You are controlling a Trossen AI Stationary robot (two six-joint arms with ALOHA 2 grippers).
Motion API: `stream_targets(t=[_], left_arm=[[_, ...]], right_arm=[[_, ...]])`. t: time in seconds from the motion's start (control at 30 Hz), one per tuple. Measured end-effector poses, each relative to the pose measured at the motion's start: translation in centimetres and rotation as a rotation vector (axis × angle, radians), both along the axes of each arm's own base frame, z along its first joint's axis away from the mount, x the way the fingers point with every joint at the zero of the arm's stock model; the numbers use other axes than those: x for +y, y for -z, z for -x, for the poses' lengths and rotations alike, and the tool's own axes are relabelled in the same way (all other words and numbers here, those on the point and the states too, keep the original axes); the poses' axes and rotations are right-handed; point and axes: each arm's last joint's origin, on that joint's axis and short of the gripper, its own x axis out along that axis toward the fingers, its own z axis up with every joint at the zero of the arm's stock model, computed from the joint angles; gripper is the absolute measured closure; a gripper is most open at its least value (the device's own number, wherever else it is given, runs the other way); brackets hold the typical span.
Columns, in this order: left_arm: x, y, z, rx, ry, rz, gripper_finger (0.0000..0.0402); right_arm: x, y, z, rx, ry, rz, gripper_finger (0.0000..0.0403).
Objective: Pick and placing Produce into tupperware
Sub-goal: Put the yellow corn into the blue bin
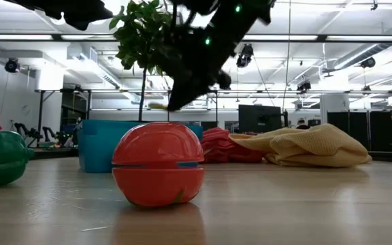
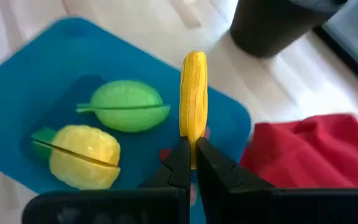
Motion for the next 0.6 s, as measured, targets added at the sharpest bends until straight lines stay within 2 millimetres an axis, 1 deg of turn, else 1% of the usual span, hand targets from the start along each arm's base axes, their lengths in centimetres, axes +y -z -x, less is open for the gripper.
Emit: stream_targets(t=[0.1,0.2,0.47,0.6], left_arm=[[0.00,0.00,0.00,0.001,0.000,0.000,0.0237],[0.00,0.00,0.01,0.000,0.000,0.000,0.0237],[0.00,0.00,0.02,0.000,0.000,0.000,0.0237],[0.00,0.00,0.02,0.000,0.000,0.000,0.0237]], right_arm=[[-0.71,0.44,-0.11,0.006,0.007,-0.059,0.0394],[-1.01,0.51,-0.12,0.004,0.014,-0.071,0.0394],[-1.03,1.00,0.42,0.076,0.018,-0.067,0.0394],[-1.07,1.02,0.46,0.080,0.021,-0.064,0.0393]])
